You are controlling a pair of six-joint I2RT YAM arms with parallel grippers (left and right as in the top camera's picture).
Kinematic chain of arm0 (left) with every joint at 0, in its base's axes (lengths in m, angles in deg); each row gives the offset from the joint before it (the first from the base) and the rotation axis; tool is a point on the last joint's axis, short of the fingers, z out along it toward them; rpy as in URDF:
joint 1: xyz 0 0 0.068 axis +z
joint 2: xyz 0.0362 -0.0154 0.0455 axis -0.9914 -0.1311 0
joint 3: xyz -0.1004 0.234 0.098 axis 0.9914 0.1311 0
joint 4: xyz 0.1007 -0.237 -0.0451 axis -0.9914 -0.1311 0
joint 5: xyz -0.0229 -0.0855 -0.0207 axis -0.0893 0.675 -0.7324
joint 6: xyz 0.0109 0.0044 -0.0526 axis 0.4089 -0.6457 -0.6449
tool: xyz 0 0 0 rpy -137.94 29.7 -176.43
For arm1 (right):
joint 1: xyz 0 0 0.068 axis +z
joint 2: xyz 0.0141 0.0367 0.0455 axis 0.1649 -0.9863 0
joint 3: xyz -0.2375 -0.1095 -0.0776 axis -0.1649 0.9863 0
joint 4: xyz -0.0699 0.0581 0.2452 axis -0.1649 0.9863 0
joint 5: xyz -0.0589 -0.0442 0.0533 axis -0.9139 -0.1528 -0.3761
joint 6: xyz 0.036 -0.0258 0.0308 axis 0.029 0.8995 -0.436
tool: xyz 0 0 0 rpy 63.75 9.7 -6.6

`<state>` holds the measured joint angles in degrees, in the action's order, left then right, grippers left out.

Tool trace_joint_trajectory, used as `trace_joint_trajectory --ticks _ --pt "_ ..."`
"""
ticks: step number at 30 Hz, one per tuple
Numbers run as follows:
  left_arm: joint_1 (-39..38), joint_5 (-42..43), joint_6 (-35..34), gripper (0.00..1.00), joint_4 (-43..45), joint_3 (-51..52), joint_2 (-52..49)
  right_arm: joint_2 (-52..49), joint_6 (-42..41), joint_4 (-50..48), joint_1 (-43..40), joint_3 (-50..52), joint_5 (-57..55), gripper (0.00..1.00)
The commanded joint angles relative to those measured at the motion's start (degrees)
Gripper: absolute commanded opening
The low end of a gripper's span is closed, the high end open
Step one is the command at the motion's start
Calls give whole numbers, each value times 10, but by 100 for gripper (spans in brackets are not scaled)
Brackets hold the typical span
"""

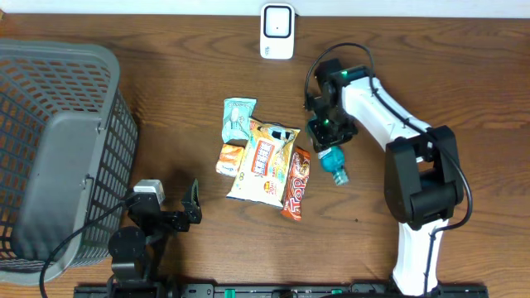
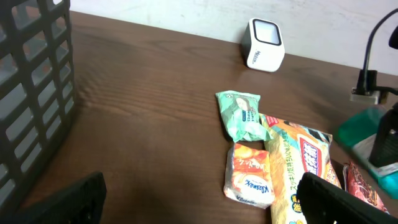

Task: Scan the item barcode
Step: 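Lift the bottle and pull it out from beside the snack bag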

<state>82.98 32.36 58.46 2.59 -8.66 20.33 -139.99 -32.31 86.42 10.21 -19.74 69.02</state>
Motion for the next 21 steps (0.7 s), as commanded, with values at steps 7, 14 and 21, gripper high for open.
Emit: trace_joint_trajectory --ticks 7,14,21 --pt "-1 7 -7 98 -13 9 1 -1 -39 -16 36 11 -57 44" --pt "-1 7 -7 98 -13 9 1 -1 -60 -12 37 10 -56 26" --pt "-1 7 -7 98 -13 9 1 -1 -59 20 35 5 -50 12"
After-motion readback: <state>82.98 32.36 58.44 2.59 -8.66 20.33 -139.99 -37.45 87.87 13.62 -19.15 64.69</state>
